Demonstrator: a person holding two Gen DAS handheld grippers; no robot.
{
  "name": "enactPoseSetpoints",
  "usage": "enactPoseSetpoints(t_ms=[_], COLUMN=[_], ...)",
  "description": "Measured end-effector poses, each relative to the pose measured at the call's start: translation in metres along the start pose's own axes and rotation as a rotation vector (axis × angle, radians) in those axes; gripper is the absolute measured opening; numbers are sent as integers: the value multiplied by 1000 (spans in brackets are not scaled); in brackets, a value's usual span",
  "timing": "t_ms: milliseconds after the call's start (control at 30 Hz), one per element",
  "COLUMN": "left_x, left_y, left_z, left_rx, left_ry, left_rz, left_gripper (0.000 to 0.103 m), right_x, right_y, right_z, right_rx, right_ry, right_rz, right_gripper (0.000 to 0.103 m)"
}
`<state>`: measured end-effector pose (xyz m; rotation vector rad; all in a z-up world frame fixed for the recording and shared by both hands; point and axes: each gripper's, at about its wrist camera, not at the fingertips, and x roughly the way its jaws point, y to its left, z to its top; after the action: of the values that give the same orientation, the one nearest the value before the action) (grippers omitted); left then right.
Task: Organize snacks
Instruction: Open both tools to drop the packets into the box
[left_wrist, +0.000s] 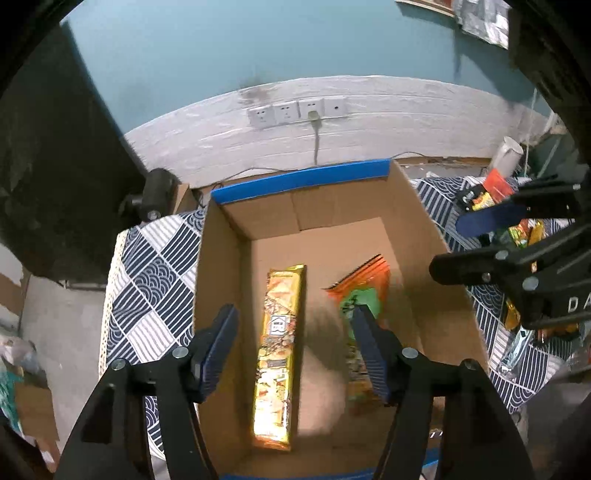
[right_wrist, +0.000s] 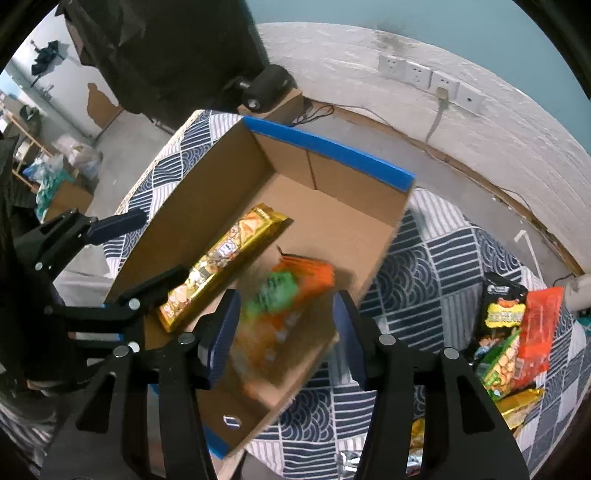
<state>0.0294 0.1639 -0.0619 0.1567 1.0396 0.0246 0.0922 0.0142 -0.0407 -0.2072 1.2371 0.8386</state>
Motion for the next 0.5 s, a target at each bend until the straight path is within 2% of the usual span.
enactPoseSetpoints(t_ms=[500], left_x=[-22], left_y=[-55], left_z=[14], left_rx=[118], left_ry=[-41], left_rz=[-55], left_gripper=[67], right_x=[-43], right_y=[-44], right_z=[-49], right_rx=[41], right_ry=[-39], right_rz=[-93], right_gripper=[62])
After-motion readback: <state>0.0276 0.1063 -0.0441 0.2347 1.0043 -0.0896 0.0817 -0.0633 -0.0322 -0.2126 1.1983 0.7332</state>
